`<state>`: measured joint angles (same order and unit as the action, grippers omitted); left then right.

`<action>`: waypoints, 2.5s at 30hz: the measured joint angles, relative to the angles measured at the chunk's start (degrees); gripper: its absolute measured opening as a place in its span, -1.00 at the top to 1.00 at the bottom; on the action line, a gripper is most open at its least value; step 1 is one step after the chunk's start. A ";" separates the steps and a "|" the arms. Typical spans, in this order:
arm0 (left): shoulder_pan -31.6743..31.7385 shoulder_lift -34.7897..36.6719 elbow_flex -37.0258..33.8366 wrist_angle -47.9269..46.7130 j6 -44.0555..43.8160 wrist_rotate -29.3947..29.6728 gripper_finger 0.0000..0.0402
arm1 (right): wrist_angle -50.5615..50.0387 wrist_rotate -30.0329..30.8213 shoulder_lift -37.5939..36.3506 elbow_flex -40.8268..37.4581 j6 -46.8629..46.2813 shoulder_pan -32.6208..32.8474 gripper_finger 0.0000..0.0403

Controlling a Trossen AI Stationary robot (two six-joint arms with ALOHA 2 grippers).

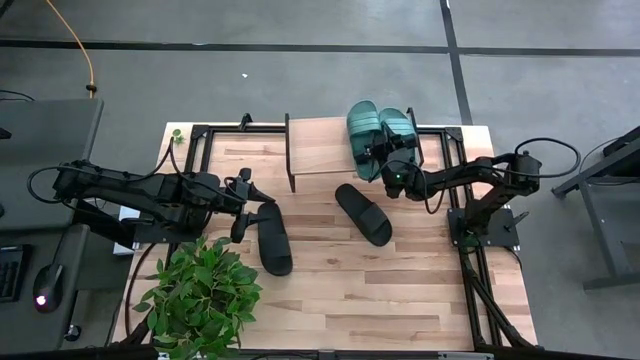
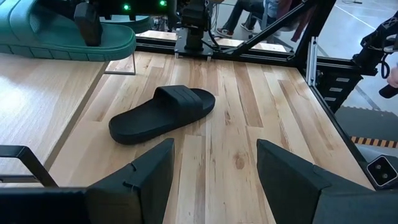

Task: Pick and place slides into the shelf
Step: Put the green slipper on the shelf, then put the right dark green slipper on the shelf

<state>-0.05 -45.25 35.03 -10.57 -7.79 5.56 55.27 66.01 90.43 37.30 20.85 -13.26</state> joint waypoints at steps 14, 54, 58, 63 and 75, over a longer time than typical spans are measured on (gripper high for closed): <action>0.00 0.01 0.00 -0.15 0.01 0.00 -0.04 | 0.17 0.87 -0.06 0.02 0.69 0.20 0.12; 0.02 0.00 0.00 0.07 0.02 -0.01 -0.04 | -19.94 -6.14 -7.32 0.17 -19.84 -3.86 0.12; 0.02 0.02 0.00 0.07 0.02 0.00 -0.04 | -20.18 -2.92 -7.30 0.17 -17.45 -2.28 0.12; 0.02 0.01 0.00 0.07 0.02 0.00 -0.04 | -19.22 1.52 -7.30 0.17 -13.27 -0.44 0.12; 0.02 0.02 0.00 0.04 0.02 0.00 -0.04 | -16.96 -0.04 -7.30 2.25 -12.62 2.57 0.12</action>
<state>-0.04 -45.23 35.03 -10.53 -7.77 5.56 38.31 65.96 83.13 39.55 8.23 -10.68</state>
